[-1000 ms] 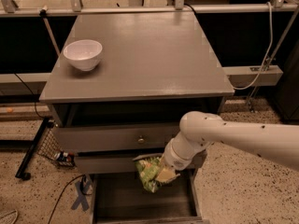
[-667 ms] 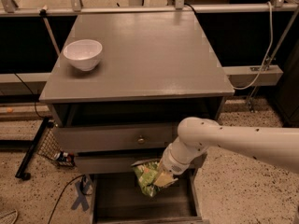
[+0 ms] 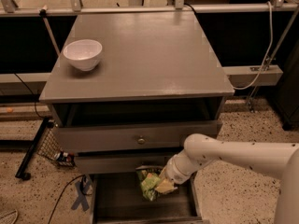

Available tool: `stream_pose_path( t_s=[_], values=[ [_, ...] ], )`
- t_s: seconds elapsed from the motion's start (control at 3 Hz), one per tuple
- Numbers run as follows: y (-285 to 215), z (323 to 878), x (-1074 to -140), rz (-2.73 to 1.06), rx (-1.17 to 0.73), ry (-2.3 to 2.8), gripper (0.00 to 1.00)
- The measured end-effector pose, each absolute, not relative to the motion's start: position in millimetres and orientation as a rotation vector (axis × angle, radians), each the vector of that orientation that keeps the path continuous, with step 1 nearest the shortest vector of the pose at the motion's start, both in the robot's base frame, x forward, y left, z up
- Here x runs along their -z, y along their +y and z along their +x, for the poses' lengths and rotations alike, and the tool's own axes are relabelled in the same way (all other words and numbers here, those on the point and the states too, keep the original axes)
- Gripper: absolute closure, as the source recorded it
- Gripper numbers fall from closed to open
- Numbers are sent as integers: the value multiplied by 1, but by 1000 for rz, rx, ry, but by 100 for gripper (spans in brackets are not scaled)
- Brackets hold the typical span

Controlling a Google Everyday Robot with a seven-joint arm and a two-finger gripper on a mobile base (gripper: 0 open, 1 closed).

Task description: Place green jalapeno chip bag into bottom drawer

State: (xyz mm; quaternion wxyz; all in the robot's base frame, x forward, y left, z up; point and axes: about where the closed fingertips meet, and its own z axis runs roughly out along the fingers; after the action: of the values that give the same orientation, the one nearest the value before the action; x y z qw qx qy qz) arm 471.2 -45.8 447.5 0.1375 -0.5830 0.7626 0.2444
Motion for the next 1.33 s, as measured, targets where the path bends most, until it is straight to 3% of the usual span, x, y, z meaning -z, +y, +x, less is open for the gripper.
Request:
stream_pose_path(
  t_s=[1.33],
  values=[
    [-26,489,-338,-1571,-858,2111,100]
  ],
)
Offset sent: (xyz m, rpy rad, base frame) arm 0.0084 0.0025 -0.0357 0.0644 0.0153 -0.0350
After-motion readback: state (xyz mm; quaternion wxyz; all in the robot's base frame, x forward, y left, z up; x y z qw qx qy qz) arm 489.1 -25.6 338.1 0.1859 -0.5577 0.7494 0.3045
